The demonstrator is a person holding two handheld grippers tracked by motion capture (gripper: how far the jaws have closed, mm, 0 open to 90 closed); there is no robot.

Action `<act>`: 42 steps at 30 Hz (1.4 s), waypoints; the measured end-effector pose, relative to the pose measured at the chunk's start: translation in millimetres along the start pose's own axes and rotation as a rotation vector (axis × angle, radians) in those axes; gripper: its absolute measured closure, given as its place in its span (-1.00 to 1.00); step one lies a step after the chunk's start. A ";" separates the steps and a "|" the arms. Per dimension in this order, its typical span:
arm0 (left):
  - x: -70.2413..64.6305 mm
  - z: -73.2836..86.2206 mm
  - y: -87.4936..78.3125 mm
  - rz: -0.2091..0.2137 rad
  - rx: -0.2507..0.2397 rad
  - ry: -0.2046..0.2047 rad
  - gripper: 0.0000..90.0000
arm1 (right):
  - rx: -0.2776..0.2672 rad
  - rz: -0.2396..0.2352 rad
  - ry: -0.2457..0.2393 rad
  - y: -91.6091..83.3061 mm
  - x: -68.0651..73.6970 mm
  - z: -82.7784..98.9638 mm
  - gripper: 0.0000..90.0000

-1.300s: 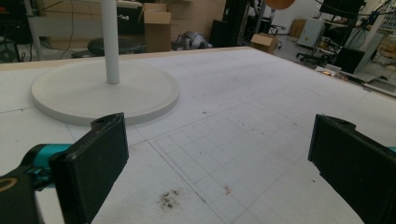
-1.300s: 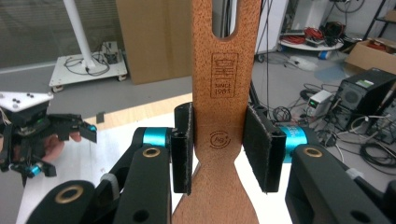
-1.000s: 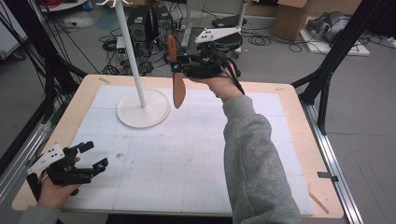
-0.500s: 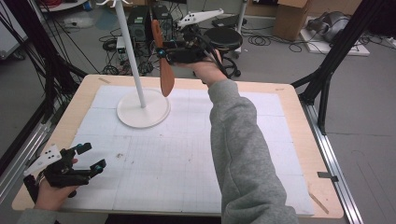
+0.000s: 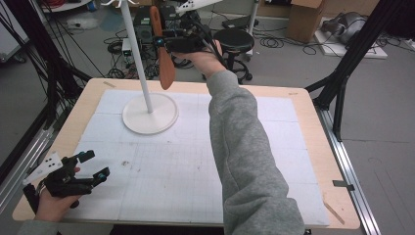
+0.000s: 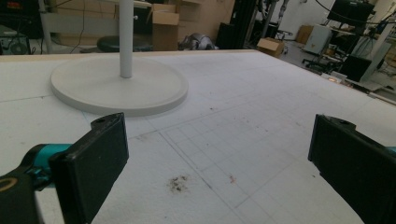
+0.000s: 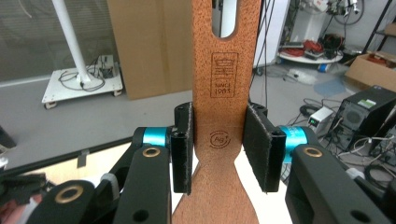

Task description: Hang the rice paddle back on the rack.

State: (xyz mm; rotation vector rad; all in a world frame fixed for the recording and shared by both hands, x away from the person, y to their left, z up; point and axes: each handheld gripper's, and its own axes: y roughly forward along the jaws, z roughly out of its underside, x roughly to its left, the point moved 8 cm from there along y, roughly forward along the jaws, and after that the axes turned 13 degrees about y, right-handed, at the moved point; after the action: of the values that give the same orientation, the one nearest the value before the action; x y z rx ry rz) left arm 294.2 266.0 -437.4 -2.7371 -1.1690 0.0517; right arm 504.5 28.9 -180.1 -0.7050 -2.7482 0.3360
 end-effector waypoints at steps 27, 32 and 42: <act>-1.2 6.6 -13.6 -0.029 0.023 -0.002 -0.88 | -0.087 0.006 0.046 29.4 -1.3 -19.0 0.42; -1.1 7.0 -13.5 -0.027 0.027 0.001 -0.88 | -0.082 0.020 0.025 35.2 3.3 -22.4 0.42; 0.4 7.7 -16.4 -0.031 0.024 -0.004 -0.88 | -0.093 0.063 0.025 43.0 0.9 -25.4 0.42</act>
State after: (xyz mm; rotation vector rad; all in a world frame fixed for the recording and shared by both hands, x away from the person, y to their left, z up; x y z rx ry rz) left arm 282.1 278.5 -442.3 -2.6981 -1.2040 0.0666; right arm 530.6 70.0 -168.7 -0.8151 -2.7375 0.2116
